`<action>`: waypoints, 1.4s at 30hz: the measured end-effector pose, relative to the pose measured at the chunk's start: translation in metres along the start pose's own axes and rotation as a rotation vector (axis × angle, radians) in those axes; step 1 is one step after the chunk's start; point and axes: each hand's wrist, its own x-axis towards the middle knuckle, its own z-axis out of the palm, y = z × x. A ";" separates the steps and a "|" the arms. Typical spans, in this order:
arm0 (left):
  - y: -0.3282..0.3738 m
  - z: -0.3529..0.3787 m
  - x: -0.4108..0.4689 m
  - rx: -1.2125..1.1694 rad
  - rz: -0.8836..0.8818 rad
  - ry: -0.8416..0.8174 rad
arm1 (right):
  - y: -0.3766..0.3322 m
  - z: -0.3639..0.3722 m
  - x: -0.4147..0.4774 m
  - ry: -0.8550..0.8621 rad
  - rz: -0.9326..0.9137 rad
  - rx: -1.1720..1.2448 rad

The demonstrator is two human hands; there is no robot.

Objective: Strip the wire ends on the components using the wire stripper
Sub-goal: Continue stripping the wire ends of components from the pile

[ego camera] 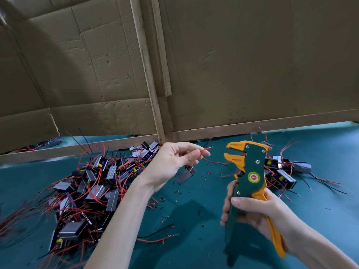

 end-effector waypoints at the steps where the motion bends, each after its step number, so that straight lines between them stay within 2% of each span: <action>1: 0.003 0.000 -0.001 0.013 0.016 0.003 | 0.000 0.000 0.000 -0.002 0.012 -0.010; 10: 0.014 0.006 -0.005 0.162 -0.034 -0.033 | 0.006 -0.001 0.001 -0.050 0.072 -0.055; 20: 0.016 0.005 -0.006 0.187 -0.086 -0.092 | 0.000 0.007 -0.003 -0.039 0.081 -0.097; 27: 0.015 -0.002 -0.008 0.172 -0.107 -0.153 | 0.002 0.013 -0.007 0.067 0.093 -0.211; 31: 0.007 -0.004 -0.005 0.226 -0.137 -0.148 | 0.014 0.018 -0.004 0.212 0.035 -0.253; 34: 0.000 -0.004 -0.002 0.254 -0.153 -0.143 | 0.015 0.015 0.001 0.163 0.105 -0.099; 38: -0.005 -0.003 -0.001 0.288 -0.119 -0.062 | 0.012 0.008 0.005 0.074 0.133 0.103; 42: -0.010 0.006 0.007 0.438 0.055 0.201 | 0.009 -0.004 0.009 0.165 0.152 0.219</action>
